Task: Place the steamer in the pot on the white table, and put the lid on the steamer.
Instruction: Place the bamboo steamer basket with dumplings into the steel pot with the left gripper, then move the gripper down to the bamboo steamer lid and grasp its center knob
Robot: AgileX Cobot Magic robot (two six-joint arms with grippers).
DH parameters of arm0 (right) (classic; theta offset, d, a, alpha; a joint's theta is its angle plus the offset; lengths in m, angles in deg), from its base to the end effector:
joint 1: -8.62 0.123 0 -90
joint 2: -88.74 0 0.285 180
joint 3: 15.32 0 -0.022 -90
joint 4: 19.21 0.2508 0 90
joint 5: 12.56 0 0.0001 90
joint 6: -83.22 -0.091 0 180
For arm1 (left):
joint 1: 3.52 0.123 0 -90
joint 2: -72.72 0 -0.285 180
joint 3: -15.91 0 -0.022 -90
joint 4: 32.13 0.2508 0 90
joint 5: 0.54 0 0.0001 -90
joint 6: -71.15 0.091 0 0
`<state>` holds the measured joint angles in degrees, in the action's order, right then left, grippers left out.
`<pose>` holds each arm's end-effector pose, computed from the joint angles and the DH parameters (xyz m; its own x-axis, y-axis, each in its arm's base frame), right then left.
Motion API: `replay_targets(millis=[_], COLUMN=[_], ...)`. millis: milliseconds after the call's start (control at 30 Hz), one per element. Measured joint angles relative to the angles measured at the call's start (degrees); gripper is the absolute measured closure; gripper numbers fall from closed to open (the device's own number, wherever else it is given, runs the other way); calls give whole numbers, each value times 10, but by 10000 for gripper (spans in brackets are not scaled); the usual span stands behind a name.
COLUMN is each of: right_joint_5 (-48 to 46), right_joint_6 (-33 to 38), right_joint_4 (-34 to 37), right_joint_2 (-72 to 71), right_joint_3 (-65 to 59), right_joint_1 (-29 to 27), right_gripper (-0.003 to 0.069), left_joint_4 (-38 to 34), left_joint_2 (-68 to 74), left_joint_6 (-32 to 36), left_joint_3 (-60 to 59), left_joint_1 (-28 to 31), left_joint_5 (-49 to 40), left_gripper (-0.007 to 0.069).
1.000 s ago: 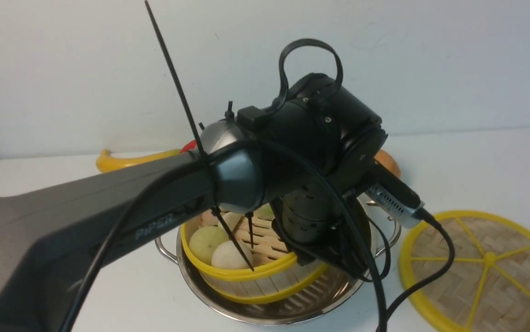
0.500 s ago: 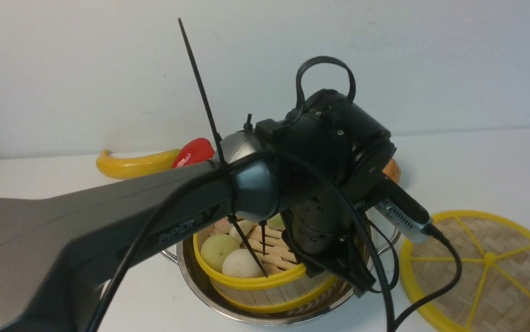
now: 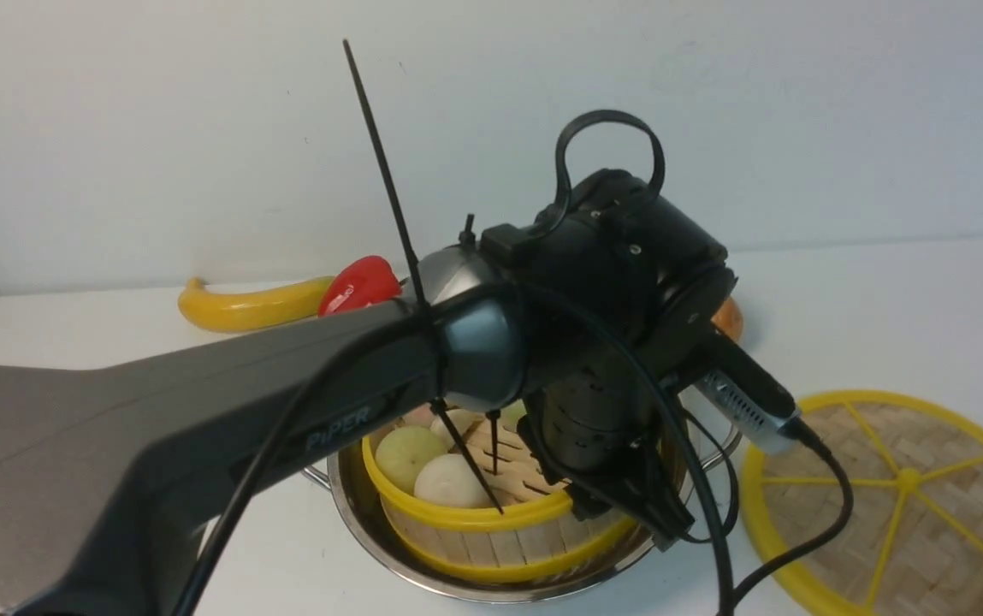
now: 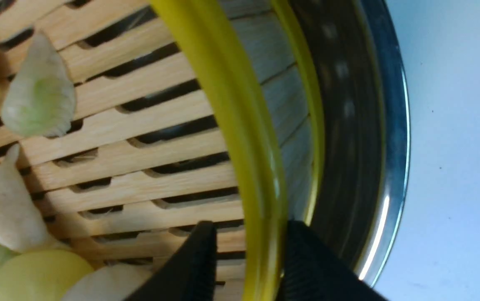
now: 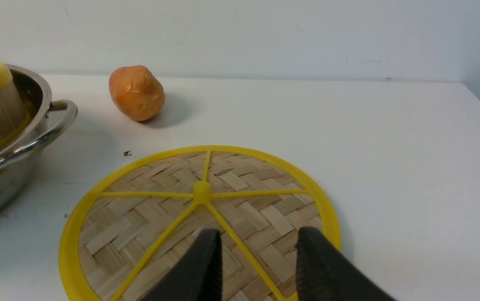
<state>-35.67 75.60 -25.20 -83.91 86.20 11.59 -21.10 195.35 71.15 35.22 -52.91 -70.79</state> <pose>0.0520 -0.0010 0.1702 -0.3225 0.0201 -0.9463 -0.0012 0.9998 0.0216 0.2814 -0.3031 0.2377 -0.5968 0.7954 -0.1059 0.7738 0.6054 0.1862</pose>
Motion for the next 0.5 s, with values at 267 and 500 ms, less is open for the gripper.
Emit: replay_targets(millis=[267, 500], right_joint_5=[0, 0], right_joint_6=[0, 0], right_joint_4=[0, 0], right_joint_2=[0, 0], right_joint_3=[0, 0], right_joint_1=[0, 0], right_gripper=[418, 418], left_joint_4=[10, 14], left_joint_2=[0, -33], left_joint_6=[0, 0], left_joint_3=[30, 43], left_joint_1=[0, 0], left_joint_5=[0, 0], left_gripper=[46, 62])
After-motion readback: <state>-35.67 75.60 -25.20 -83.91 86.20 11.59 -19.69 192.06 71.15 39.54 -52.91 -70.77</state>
